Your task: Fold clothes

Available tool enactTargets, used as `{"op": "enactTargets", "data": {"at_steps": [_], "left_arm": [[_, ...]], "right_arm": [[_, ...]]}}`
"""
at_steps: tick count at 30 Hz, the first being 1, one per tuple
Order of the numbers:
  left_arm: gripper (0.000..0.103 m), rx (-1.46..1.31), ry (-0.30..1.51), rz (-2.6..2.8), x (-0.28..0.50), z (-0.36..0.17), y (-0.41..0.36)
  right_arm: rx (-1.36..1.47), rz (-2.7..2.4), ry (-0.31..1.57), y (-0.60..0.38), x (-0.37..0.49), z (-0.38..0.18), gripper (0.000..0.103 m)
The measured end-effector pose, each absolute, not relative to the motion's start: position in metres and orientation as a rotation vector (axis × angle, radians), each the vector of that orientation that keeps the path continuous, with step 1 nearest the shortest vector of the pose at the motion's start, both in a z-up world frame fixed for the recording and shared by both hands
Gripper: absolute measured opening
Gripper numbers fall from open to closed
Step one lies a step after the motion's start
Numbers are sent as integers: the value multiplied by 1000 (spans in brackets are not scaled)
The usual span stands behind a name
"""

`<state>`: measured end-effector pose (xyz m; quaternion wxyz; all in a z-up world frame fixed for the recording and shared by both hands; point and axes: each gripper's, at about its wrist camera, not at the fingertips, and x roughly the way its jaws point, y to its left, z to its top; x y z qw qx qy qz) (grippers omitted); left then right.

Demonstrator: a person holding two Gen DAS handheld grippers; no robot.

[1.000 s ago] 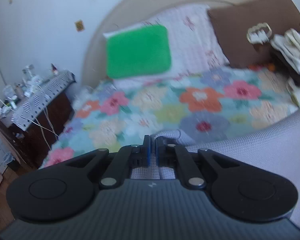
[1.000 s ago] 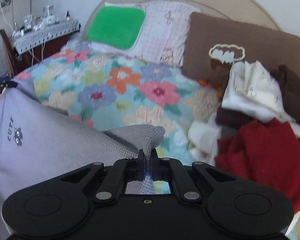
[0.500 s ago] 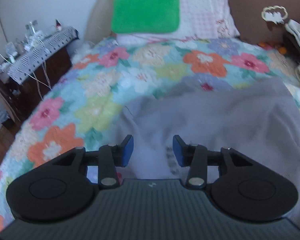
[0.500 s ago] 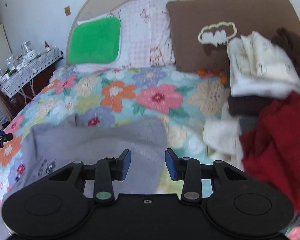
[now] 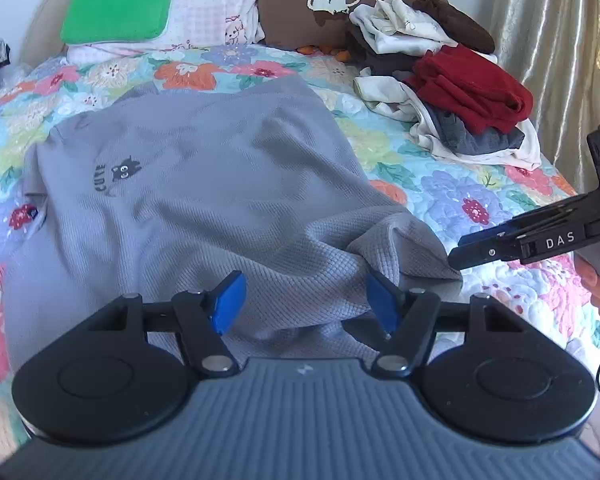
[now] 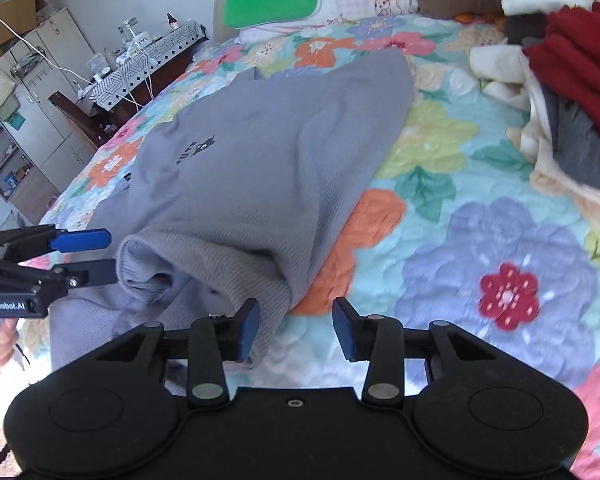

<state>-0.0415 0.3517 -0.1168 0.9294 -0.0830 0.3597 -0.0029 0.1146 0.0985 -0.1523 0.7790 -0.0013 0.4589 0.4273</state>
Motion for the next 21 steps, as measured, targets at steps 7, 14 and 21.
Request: {"op": "enactTargets", "data": {"at_steps": [7,14,21], "left_arm": [[72,-312,664,-63,-59,-117,354],[17,-282,698,125,-22,-139,358],[10,-311,531,286,-51,-110,383]], "right_arm": [[152,905,1038,84,95,-168,50],[388,811,1131,95,102,-191,51],[356,821,1108,116,88,-188,57]]}}
